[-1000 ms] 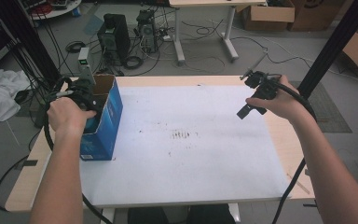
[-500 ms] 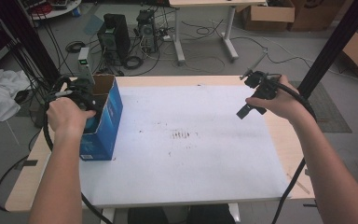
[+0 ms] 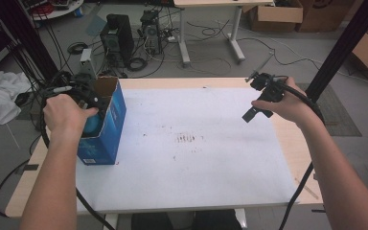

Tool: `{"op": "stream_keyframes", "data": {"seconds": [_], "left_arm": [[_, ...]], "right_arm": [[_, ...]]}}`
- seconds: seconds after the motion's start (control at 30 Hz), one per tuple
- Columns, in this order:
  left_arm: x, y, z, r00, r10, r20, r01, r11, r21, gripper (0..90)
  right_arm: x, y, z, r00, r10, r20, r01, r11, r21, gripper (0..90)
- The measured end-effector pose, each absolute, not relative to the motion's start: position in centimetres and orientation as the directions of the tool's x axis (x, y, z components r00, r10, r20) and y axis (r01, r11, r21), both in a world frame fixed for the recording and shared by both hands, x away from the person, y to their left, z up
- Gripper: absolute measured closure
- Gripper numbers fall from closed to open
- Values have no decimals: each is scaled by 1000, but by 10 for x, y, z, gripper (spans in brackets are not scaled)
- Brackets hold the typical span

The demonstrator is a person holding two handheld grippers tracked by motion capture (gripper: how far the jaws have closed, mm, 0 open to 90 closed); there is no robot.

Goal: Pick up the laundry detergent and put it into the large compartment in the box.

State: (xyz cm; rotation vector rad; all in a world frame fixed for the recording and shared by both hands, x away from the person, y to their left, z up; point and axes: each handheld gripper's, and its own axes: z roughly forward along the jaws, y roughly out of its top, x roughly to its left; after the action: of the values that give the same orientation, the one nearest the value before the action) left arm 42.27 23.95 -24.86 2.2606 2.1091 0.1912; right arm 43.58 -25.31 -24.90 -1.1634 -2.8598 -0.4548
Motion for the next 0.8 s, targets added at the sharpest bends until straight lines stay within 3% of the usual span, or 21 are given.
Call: {"op": "stream_keyframes", "data": {"seconds": [0.4, 0.8], "left_arm": [[411, 207, -210, 192, 979, 74, 961, -202, 188, 189], [400, 151, -197, 349, 933, 89, 907, -361, 219, 166]], "right_arm": [[433, -251, -244, -723, 679, 126, 685, 680, 261, 275], [422, -245, -233, -726, 679, 110, 680, 686, 260, 268]]}}
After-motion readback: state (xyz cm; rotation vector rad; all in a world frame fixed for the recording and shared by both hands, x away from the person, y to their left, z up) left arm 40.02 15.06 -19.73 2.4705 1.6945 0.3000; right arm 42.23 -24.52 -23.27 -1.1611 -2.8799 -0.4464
